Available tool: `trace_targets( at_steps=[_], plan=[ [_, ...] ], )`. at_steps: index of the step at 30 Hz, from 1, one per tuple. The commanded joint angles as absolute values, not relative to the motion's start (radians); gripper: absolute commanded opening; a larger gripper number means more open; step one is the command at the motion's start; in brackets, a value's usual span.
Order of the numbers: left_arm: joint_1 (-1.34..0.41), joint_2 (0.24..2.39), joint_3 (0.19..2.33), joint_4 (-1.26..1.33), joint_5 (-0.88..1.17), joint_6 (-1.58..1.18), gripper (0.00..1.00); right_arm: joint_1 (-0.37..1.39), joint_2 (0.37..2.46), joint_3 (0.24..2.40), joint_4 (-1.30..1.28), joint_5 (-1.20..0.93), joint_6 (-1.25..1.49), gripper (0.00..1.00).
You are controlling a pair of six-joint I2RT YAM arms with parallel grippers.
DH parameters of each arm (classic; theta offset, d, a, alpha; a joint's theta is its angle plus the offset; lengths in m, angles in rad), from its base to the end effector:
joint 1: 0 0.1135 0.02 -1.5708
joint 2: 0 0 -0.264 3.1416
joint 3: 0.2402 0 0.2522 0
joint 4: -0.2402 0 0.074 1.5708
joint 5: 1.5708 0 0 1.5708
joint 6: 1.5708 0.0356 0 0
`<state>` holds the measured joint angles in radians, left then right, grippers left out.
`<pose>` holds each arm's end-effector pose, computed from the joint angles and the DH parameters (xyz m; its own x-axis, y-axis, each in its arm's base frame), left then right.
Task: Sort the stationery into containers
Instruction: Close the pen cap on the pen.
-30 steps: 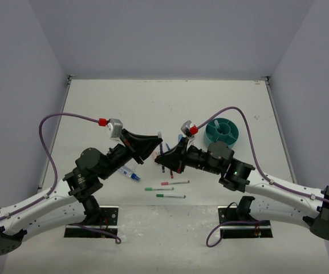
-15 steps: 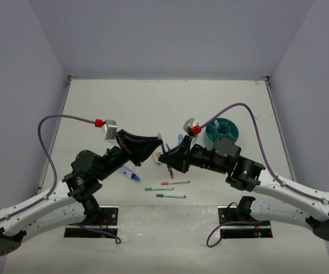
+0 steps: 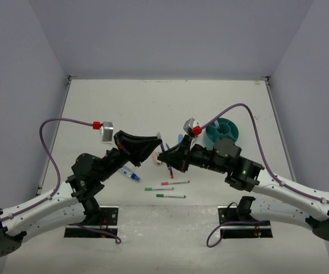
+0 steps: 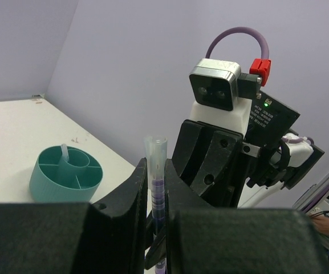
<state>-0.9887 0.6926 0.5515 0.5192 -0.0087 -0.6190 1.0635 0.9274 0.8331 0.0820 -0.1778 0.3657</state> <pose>0.0935 -0.1415 0.3475 -0.3168 -0.5740 -0.7551 0.7944 0.2743 -0.5418 0.1015 0.1955 0.3600 -0.3439 0.1057 -0.9330 -0.8815 0.3060 0.3596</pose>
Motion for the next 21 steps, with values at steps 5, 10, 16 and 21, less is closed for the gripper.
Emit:
trace_targets(
  at_steps=[5, 10, 16, 21],
  plan=[
    [-0.999, 0.730, 0.572, 0.348, 0.010, -0.563, 0.19, 1.052, 0.874, 0.820, 0.290, -0.152, 0.335, 0.00],
    [-0.999, 0.755, 0.599, 0.359, 0.014, -0.545, 0.32, 1.052, 0.875, 0.794, 0.312, -0.165, 0.345, 0.00],
    [-0.999, 0.769, 0.592, 0.378, 0.033, -0.542, 0.32, 1.052, 0.870, 0.784, 0.315, -0.145, 0.343, 0.00],
    [-0.999, 0.760, 0.587, 0.408, 0.050, -0.528, 0.14, 1.051, 0.882, 0.781, 0.314, -0.160, 0.345, 0.00]
  ],
)
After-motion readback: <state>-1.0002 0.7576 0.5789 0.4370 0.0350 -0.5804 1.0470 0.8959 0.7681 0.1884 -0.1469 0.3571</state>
